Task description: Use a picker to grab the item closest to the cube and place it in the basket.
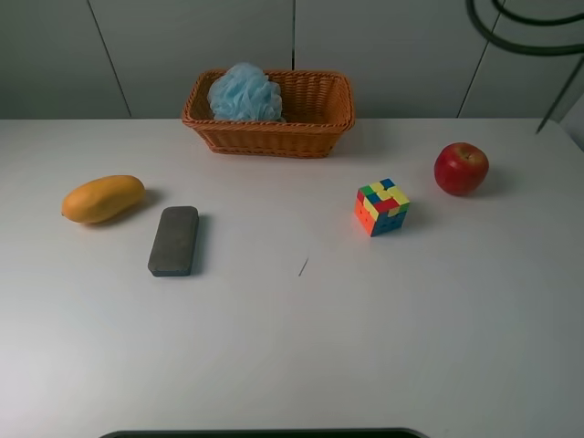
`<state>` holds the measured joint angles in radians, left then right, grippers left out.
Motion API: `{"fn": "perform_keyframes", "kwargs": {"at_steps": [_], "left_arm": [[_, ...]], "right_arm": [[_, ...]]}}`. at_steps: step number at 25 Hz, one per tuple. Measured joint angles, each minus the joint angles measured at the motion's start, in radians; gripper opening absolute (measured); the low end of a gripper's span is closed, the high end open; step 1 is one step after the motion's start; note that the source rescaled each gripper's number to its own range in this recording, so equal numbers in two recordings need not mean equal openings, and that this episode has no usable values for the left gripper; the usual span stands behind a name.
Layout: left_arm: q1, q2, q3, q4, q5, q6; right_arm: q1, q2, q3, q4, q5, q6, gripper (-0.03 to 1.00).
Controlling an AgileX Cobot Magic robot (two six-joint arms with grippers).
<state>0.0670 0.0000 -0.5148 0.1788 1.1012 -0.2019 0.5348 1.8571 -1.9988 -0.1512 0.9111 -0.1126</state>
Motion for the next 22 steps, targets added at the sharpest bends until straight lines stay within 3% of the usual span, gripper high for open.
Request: {"fn": "perform_keyframes", "kwargs": {"at_steps": [7,12,16,22], "left_arm": [[0.000,0.000,0.000,0.000,0.000,0.000],[0.000,0.000,0.000,0.000,0.000,0.000],[0.000,0.000,0.000,0.000,0.000,0.000],[0.000,0.000,0.000,0.000,0.000,0.000]], "right_arm": [[-0.138,-0.364,-0.004,-0.126,0.279,-0.053,1.00],[-0.248,-0.594,0.015,-0.170,0.305,-0.083,1.00],[-0.258,-0.778,0.083,-0.296,0.305,-0.083,1.00],[-0.258,-1.075,0.240,-0.407,0.308,-0.045,1.00]]}}
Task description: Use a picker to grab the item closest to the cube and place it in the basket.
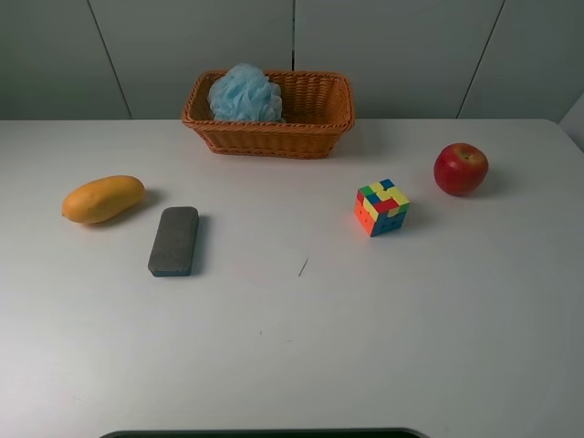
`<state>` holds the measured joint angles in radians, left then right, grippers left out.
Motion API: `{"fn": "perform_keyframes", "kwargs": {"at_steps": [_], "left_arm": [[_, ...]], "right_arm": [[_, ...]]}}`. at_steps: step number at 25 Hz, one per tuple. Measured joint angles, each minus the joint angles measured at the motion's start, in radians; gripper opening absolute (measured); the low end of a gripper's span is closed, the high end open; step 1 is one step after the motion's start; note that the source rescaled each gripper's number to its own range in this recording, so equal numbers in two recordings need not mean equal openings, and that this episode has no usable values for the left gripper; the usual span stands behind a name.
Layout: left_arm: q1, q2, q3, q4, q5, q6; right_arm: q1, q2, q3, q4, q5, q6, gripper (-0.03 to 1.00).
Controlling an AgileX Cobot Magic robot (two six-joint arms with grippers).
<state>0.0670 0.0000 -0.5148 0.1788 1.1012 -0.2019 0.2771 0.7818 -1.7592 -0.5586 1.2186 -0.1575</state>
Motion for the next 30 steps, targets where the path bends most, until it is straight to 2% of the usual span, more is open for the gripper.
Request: {"fn": "perform_keyframes", "kwargs": {"at_steps": [4,7,9,12,15,19,25,30], "left_arm": [[0.000,0.000,0.000,0.000,0.000,0.000],[0.000,0.000,0.000,0.000,-0.002,0.000],[0.000,0.000,0.000,0.000,-0.004,0.000],[0.000,0.000,0.000,0.000,-0.004,0.000],[0.000,0.000,0.000,0.000,-0.004,0.002],[0.000,0.000,0.000,0.000,-0.004,0.002],[0.000,0.000,0.000,0.000,-0.002,0.006],[0.000,0.000,0.000,0.000,-0.002,0.006]], "right_arm": [[0.000,-0.188,0.162,-0.044,0.000,0.056,1.00],[0.000,-0.297,0.323,-0.001,0.000,0.113,1.00],[0.000,-0.354,0.436,0.070,0.002,0.157,1.00],[0.000,-0.403,0.609,0.237,0.004,0.183,1.00],[0.000,-0.431,0.780,0.397,0.006,0.185,1.00],[0.000,-0.471,0.998,0.529,-0.029,0.157,1.00],[0.000,-0.566,1.197,0.559,-0.093,0.119,1.00],[0.000,-0.688,1.248,0.569,-0.114,0.111,1.00]]}}
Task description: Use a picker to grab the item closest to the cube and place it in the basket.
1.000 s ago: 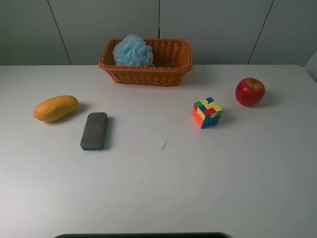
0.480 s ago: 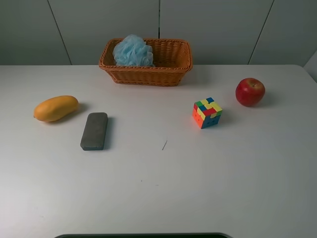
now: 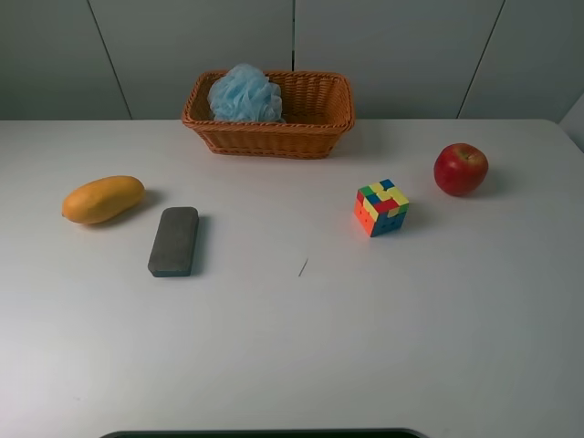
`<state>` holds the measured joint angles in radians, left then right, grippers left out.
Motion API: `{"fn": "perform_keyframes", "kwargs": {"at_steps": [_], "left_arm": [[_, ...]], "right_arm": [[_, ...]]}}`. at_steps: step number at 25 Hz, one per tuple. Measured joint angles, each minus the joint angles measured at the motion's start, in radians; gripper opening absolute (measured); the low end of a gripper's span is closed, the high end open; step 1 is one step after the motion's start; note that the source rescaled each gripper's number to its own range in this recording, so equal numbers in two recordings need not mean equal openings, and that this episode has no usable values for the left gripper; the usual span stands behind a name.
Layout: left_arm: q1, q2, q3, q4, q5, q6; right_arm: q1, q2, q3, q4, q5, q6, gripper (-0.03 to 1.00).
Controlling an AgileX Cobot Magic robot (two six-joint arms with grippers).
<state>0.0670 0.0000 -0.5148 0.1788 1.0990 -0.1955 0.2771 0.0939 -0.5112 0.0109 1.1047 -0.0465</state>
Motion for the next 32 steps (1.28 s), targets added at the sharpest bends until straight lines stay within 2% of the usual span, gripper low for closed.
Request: {"fn": "perform_keyframes", "kwargs": {"at_steps": [4,11,18,21,32], "left_arm": [[0.000,0.000,0.000,0.000,0.000,0.000],[0.000,0.000,0.000,0.000,0.000,-0.002],[0.000,0.000,0.000,0.000,0.000,-0.005],[0.000,0.000,0.000,0.000,0.000,-0.006],[0.000,0.000,0.000,0.000,0.000,-0.006]], "right_arm": [[0.000,-0.088,0.000,0.000,-0.007,0.015,1.00],[-0.013,-0.094,0.000,0.000,-0.007,0.040,1.00],[-0.217,-0.094,0.000,0.000,-0.007,0.047,1.00],[-0.260,-0.094,0.000,0.000,-0.009,0.047,1.00],[-0.266,-0.094,0.000,0.000,-0.009,0.040,1.00]]}}
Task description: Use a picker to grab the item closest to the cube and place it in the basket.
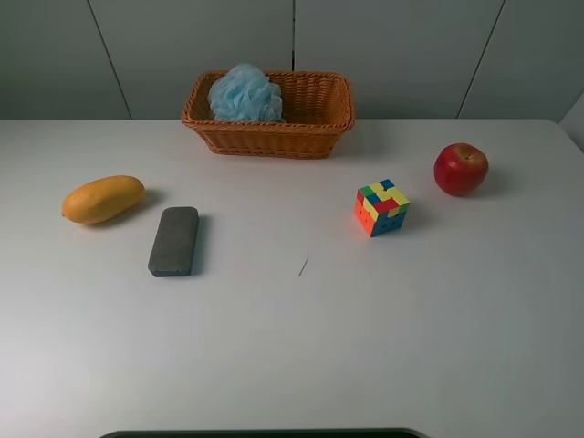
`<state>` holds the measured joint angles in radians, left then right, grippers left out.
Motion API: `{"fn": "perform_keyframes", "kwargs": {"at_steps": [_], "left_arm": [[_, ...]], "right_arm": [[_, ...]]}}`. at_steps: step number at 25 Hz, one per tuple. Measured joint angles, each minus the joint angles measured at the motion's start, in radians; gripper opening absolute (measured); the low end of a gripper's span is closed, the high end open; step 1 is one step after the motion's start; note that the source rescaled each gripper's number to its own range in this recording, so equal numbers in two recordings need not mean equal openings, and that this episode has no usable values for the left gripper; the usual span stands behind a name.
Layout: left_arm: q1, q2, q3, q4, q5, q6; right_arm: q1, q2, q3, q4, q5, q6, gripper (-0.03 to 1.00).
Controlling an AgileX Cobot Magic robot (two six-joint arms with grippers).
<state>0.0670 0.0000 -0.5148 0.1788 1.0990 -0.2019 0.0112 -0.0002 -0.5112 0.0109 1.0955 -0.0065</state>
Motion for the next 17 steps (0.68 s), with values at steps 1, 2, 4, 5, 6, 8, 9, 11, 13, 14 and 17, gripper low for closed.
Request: {"fn": "perform_keyframes", "kwargs": {"at_steps": [1,2,4,5,6,8,9,11,13,14,17], "left_arm": [[0.000,0.000,0.000,0.000,0.000,0.000],[0.000,0.000,0.000,0.000,0.000,0.000],[0.000,0.000,0.000,0.000,0.000,0.000],[0.000,0.000,0.000,0.000,0.000,0.000],[0.000,0.000,0.000,0.000,0.000,0.000],[0.000,0.000,0.000,0.000,0.000,0.000],[0.000,0.000,0.000,0.000,0.000,0.000],[0.000,0.000,0.000,0.000,0.000,0.000],[0.000,0.000,0.000,0.000,0.000,0.000],[0.000,0.000,0.000,0.000,0.000,0.000],[0.000,0.000,0.000,0.000,0.000,0.002]], "right_arm": [[0.000,0.000,0.000,0.000,0.000,0.000,1.00],[0.000,0.000,0.000,0.000,0.000,0.000,1.00],[0.000,0.000,0.000,0.000,0.000,0.000,1.00],[0.000,0.000,0.000,0.000,0.000,0.000,1.00],[0.000,0.000,0.000,0.000,0.000,0.000,1.00],[0.000,0.000,0.000,0.000,0.000,-0.002,1.00],[0.000,0.000,0.000,0.000,0.000,-0.002,1.00],[0.000,0.000,0.000,0.000,0.000,-0.002,1.00],[0.000,0.000,0.000,0.000,0.000,-0.002,1.00],[0.000,0.000,0.000,0.000,0.000,-0.002,1.00],[0.000,0.000,0.000,0.000,0.000,-0.002,1.00]]}}
